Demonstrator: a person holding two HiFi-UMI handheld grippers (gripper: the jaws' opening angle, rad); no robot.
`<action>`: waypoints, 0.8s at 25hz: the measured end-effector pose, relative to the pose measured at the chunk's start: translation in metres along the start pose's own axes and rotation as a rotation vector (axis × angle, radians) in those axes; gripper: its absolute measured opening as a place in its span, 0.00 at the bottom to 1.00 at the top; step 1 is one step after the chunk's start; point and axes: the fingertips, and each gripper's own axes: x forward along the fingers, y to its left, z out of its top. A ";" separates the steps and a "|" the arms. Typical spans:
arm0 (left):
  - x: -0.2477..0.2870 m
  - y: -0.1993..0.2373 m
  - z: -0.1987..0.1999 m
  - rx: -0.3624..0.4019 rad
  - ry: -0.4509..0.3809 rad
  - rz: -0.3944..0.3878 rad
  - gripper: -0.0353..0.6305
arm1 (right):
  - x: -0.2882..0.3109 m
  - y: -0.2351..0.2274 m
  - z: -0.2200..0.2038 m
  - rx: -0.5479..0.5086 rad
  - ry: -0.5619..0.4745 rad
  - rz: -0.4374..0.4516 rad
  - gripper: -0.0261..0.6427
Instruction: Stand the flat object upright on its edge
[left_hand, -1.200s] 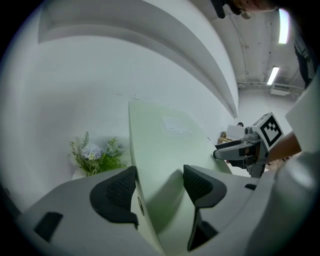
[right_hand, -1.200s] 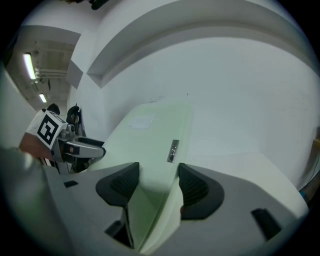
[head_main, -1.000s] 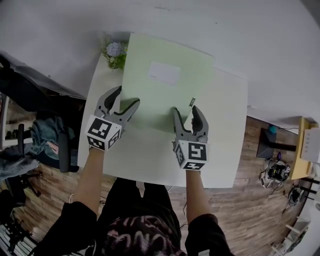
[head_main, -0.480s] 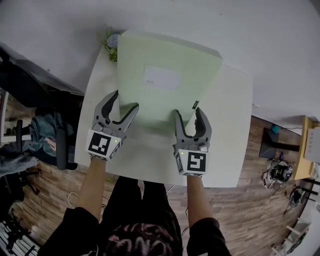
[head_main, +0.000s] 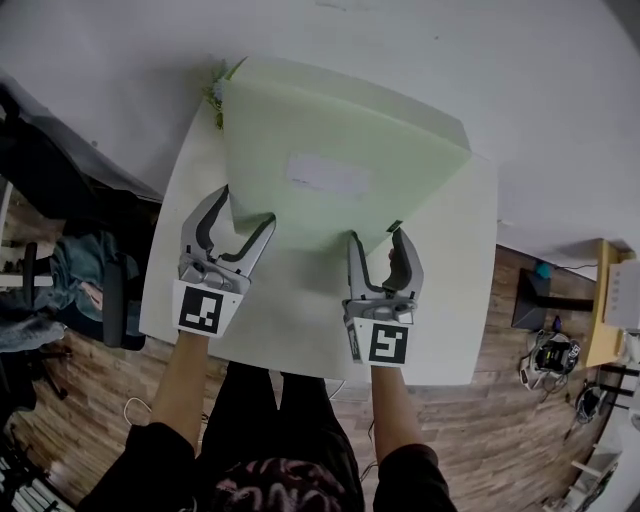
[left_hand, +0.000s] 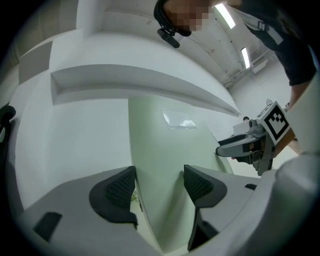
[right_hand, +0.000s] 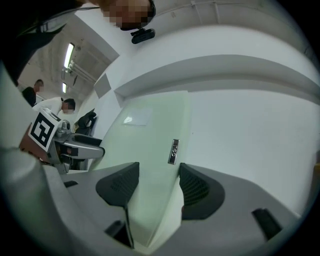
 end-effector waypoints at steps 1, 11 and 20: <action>-0.002 -0.003 -0.005 0.011 0.007 0.003 0.51 | -0.003 0.002 -0.005 -0.003 0.002 -0.005 0.42; -0.020 -0.013 -0.032 -0.047 0.030 0.030 0.51 | -0.017 0.010 -0.019 0.015 0.013 0.030 0.42; -0.026 -0.015 -0.033 -0.058 0.037 0.030 0.51 | -0.025 0.016 -0.022 0.005 0.035 0.055 0.42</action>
